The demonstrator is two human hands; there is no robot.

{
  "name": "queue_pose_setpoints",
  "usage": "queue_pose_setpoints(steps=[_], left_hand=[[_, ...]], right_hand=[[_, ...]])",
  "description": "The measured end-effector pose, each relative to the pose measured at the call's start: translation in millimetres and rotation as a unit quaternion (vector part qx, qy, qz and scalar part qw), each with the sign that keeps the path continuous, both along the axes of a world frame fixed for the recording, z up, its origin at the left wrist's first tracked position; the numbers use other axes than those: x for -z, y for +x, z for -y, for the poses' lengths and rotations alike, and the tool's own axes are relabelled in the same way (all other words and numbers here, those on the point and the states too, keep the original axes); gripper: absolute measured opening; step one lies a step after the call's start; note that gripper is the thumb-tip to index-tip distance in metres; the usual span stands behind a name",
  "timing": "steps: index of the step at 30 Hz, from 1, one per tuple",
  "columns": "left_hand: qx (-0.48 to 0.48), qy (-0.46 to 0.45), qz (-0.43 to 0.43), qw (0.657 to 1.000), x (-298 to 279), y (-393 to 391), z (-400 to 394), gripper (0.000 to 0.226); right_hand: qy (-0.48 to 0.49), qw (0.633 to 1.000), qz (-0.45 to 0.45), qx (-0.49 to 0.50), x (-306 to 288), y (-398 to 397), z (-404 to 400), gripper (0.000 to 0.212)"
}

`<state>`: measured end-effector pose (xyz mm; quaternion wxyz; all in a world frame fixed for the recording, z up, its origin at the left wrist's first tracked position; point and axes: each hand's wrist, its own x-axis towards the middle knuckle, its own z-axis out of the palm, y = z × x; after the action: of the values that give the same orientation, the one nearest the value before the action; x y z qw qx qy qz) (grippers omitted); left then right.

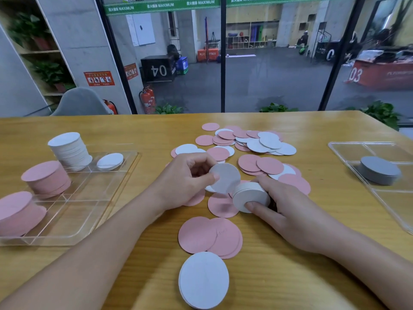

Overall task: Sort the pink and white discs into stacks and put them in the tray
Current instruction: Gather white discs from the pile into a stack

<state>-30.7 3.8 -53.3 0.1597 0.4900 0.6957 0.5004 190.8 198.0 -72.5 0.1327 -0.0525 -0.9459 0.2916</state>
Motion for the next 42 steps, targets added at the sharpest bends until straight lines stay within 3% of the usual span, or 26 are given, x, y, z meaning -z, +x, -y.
queue_pose_setpoints(steps=[4, 10, 17, 23, 27, 29, 33, 36, 42], left_hand=[[0.057, -0.032, 0.026, 0.998, -1, 9, 0, 0.013], [0.105, -0.084, -0.047, 0.990, -3, 33, -4, 0.039], [0.058, -0.051, -0.065, 0.995, -1, 37, -5, 0.012], [0.036, -0.040, -0.061, 0.997, 5, 25, -7, 0.009], [0.024, -0.020, -0.022, 0.999, 5, 15, -5, 0.007], [-0.020, -0.013, -0.048, 0.999, 5, 0, -1, 0.007], [-0.084, -0.075, -0.161, 0.981, 16, -24, 5, 0.007], [-0.103, -0.110, -0.184, 0.971, 22, -25, 3, 0.019], [-0.109, -0.162, -0.231, 0.953, 18, -14, -1, 0.030]], right_hand=[[-0.012, 1.000, 0.007, 0.015, 0, 1, 1, 0.024], [0.035, 0.999, 0.017, 0.004, -2, 1, 6, 0.029], [0.047, 0.999, 0.018, 0.000, -3, -1, 8, 0.019], [-0.049, 0.993, -0.095, 0.047, -10, 0, 6, 0.010], [-0.050, 0.988, -0.121, 0.084, -18, 1, 10, 0.004], [-0.117, 0.980, -0.126, 0.098, -29, 4, 15, 0.003], [-0.278, 0.958, -0.056, 0.048, -43, 24, 53, 0.010], [-0.322, 0.946, 0.033, 0.017, -40, 37, 90, 0.012], [-0.356, 0.930, 0.084, 0.012, -37, 33, 114, 0.016]])
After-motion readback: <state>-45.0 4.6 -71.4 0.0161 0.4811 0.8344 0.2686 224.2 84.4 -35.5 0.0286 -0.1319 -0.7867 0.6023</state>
